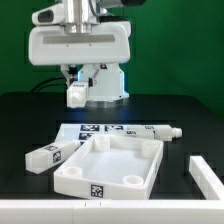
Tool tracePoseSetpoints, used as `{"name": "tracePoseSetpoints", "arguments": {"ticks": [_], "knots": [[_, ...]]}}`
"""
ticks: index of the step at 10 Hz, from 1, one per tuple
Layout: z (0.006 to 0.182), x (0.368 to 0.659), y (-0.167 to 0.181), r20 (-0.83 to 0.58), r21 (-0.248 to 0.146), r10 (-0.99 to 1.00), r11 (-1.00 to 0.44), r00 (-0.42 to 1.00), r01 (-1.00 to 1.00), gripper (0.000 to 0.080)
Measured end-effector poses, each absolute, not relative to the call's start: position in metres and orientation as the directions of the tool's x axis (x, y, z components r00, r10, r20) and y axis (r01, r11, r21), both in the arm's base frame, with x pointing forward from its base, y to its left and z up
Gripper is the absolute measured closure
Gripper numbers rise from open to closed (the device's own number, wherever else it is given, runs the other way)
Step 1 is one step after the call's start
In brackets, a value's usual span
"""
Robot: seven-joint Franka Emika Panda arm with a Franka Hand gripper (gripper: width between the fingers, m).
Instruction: Assemble desk
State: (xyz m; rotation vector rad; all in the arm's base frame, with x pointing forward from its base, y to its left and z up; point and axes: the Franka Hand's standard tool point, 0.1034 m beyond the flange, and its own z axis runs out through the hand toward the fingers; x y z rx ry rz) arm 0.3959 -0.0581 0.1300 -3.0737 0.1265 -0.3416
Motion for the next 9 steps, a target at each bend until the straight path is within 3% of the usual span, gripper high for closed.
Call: {"name": "tracePoseSetpoints", "arguments": {"ticks": [3, 5, 8, 9], "knots": [[0.132, 0.405, -0.063, 0.208, -0.058, -0.045, -0.998, 0.977, -0.033, 0.0509], [0.143, 0.39, -0.104, 0.21, -0.138, -0.067, -0.99, 0.975, -0.038, 0.0509], [0.147, 0.377, -0.145, 0.223, -0.166, -0.025, -0.986, 0.974, 0.013, 0.0509], [0.145, 0.377, -0.145, 0.222, -0.157, -0.032, -0.988, 0.975, 0.003, 0.0509]]}}
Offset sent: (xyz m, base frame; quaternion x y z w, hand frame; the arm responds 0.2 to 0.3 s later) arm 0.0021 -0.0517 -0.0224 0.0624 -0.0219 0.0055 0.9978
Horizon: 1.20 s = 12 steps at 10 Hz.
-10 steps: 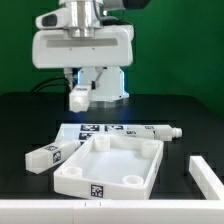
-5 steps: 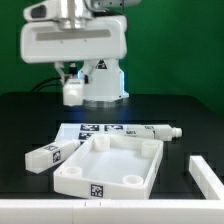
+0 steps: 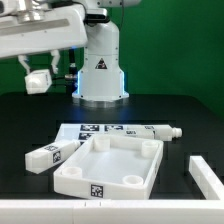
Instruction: Assemble desk
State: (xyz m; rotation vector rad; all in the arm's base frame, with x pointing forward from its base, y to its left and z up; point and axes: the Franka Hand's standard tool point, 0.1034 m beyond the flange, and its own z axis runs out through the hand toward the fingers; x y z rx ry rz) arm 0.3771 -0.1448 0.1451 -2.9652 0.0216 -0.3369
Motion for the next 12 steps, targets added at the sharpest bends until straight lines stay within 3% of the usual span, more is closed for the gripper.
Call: {"name": "tracePoseSetpoints", "arguments": {"ticks": [6, 8, 12], "knots": [[0.136, 0.362, -0.174, 0.211, -0.142, -0.035, -0.99, 0.977, -0.005, 0.0509], [0.135, 0.363, -0.173, 0.226, -0.11, -0.027, -0.994, 0.974, -0.002, 0.0509], [0.133, 0.363, -0.17, 0.221, -0.113, -0.029, -0.994, 0.975, -0.004, 0.0509]]}}
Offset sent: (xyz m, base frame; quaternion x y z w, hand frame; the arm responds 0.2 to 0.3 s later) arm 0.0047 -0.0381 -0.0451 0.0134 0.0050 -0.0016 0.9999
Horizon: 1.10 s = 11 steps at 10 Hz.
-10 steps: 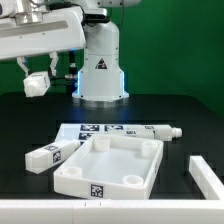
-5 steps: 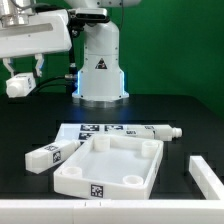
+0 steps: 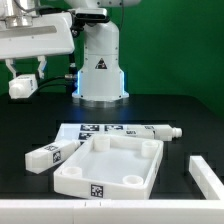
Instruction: Assemble desk
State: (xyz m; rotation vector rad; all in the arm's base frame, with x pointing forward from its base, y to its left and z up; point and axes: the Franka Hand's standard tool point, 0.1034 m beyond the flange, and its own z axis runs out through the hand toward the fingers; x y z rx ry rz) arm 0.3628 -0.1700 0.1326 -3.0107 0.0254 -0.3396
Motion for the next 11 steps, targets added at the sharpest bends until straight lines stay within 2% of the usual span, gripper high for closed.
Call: {"name": "tracePoseSetpoints", "arguments": {"ticks": [2, 3, 5, 6, 7, 8, 10, 11], "knots": [[0.132, 0.366, -0.169, 0.209, -0.124, -0.031, -0.992, 0.977, -0.005, 0.0509], [0.138, 0.385, -0.174, 0.201, -0.135, -0.023, -0.991, 0.979, 0.005, 0.0509], [0.146, 0.43, -0.181, 0.197, -0.131, -0.012, -0.991, 0.98, 0.014, 0.0509], [0.145, 0.45, -0.18, 0.185, -0.149, 0.049, -0.986, 0.981, 0.077, 0.0509], [0.14, 0.471, -0.185, 0.182, -0.15, 0.149, -0.973, 0.972, 0.177, 0.0509], [0.136, 0.474, -0.185, 0.18, -0.15, 0.235, -0.953, 0.955, 0.262, 0.0509], [0.136, 0.473, -0.185, 0.176, -0.151, 0.219, -0.957, 0.96, 0.246, 0.0509], [0.13, 0.469, -0.189, 0.184, -0.129, 0.217, -0.962, 0.959, 0.242, 0.0509]]}}
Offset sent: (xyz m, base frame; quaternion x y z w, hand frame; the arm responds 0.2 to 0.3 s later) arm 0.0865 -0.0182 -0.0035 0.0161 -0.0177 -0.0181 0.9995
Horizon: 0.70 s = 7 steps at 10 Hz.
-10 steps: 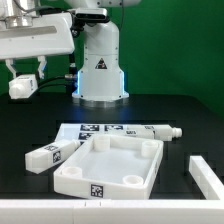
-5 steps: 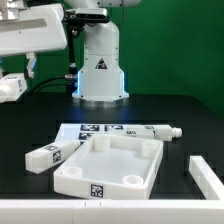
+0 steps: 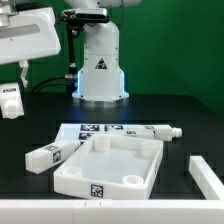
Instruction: Assemble desk
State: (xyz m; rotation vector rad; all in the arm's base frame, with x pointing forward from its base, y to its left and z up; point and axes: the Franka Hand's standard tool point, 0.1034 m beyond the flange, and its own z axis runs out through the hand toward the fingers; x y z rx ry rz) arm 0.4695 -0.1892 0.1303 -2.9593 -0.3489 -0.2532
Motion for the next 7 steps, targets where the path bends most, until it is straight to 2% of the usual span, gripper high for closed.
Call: {"name": "tracePoseSetpoints", "arguments": {"ticks": [1, 3, 4, 5, 6, 7], "knots": [[0.111, 0.449, -0.192, 0.166, -0.1, 0.186, -0.974, 0.968, 0.204, 0.0509], [0.079, 0.432, -0.196, 0.114, -0.074, 0.133, -0.987, 0.985, 0.142, 0.0509], [0.065, 0.425, -0.196, 0.087, -0.076, 0.095, -0.992, 0.992, 0.102, 0.0509], [0.062, 0.423, -0.195, 0.079, -0.078, 0.093, -0.992, 0.993, 0.099, 0.051], [0.066, 0.425, -0.201, 0.103, -0.033, 0.107, -0.993, 0.989, 0.11, 0.0509], [0.064, 0.423, -0.201, 0.099, -0.032, 0.105, -0.994, 0.989, 0.109, 0.0509]]}}
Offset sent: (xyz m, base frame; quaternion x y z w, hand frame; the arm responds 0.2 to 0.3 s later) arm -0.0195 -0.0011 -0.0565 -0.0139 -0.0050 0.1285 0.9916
